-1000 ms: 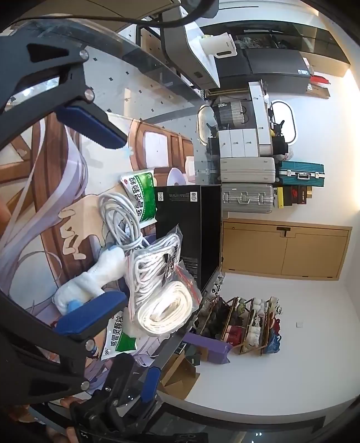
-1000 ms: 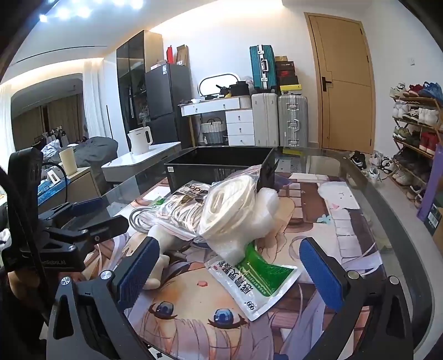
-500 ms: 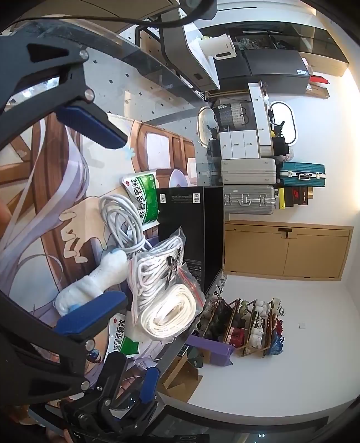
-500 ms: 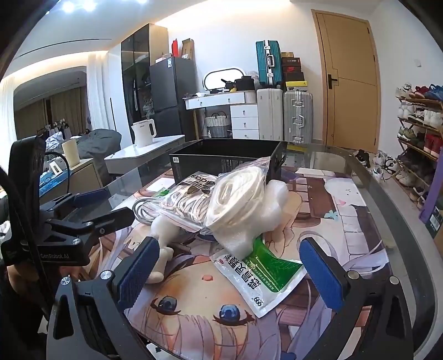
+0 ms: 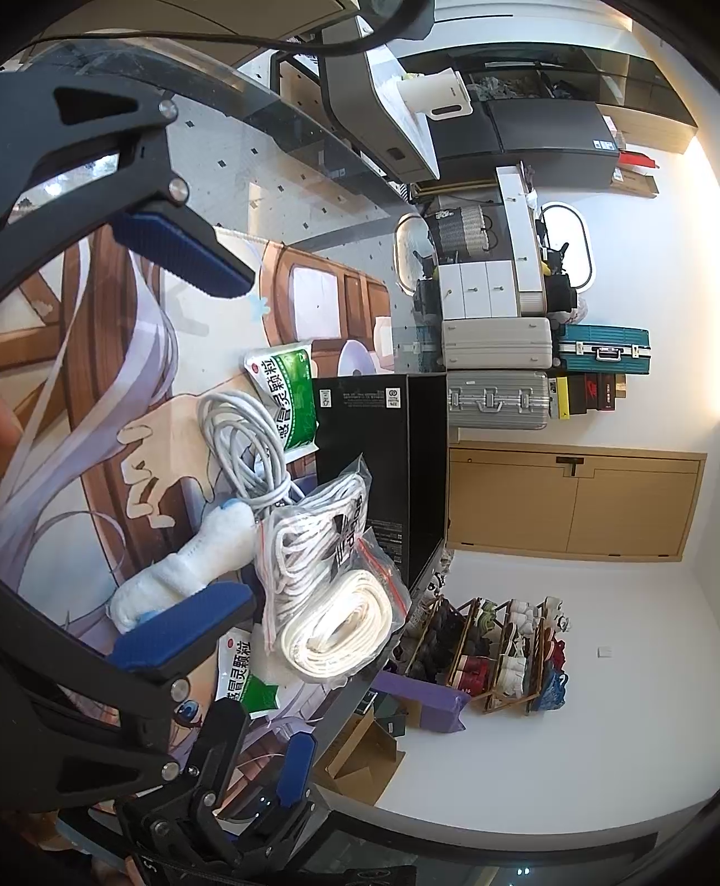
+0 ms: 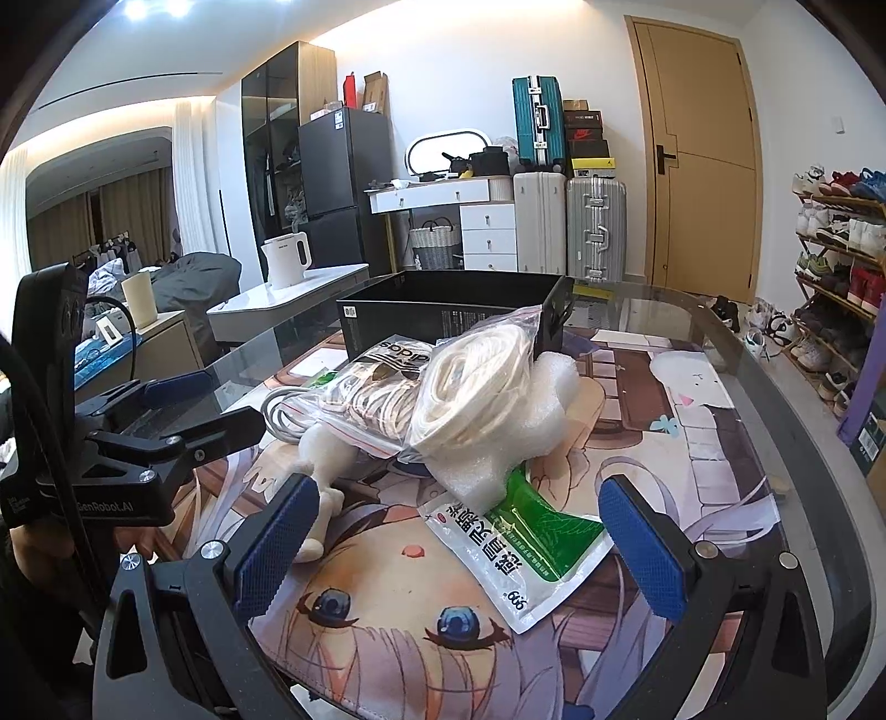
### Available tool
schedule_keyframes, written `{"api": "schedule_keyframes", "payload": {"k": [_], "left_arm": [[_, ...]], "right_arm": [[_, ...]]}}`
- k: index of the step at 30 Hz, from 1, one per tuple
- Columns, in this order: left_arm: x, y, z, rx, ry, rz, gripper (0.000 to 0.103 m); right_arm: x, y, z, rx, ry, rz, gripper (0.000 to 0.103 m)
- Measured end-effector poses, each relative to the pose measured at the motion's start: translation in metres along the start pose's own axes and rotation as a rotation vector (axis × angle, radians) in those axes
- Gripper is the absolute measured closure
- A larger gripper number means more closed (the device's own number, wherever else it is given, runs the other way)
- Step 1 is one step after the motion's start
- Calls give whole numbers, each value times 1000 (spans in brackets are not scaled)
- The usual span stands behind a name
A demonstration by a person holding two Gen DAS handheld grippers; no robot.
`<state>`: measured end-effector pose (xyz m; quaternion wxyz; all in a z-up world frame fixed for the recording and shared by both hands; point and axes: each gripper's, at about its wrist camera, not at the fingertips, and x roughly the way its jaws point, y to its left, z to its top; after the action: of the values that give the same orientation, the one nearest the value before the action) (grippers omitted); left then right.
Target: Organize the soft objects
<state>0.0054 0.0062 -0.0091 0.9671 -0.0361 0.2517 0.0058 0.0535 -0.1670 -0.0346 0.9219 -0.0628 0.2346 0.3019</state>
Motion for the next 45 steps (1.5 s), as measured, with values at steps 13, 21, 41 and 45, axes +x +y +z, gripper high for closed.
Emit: {"api": "schedule_keyframes", "payload": {"k": [13, 21, 41, 45], "left_arm": [[0, 0, 0, 3, -3, 3, 0], [-1, 0, 1, 1, -4, 5, 0], [-4, -2, 7, 5, -26, -3, 0], [-4, -1, 7, 3, -31, -3, 0]], "right_arm": [[1, -1, 0, -5, -2, -5, 0], [1, -2, 0, -8, -5, -4, 0], [-4, -13, 7, 0, -1, 3, 0], [-4, -16, 10, -6, 10, -16, 0]]}}
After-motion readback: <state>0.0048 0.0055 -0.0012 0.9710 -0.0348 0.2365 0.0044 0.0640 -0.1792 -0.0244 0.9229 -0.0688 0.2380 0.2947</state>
